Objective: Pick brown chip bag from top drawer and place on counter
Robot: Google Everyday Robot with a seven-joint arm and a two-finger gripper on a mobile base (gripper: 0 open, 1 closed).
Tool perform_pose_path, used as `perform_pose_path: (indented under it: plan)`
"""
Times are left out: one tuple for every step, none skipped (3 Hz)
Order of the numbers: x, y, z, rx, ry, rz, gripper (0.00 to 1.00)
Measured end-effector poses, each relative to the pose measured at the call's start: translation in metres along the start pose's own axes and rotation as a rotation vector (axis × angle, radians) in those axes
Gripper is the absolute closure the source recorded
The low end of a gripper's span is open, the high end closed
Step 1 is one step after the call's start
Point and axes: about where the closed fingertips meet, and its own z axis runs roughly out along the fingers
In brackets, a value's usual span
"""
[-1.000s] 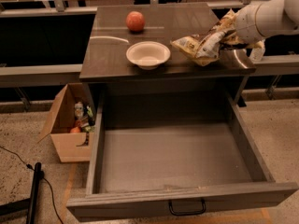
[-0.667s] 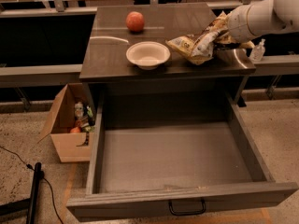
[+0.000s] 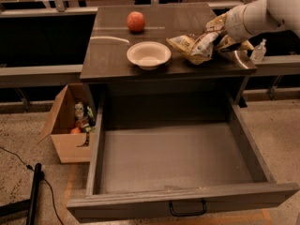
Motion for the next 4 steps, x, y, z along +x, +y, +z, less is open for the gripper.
perform_pose_path:
  plan:
    - [0.004,0.002,-0.014,-0.036,0.036,0.016,0.0]
    - [0.014,0.01,-0.045,-0.07,0.099,0.042,0.0]
    - [0.025,0.025,-0.078,-0.11,0.178,0.064,0.0]
    - [0.034,0.05,-0.104,-0.177,0.291,0.088,0.0]
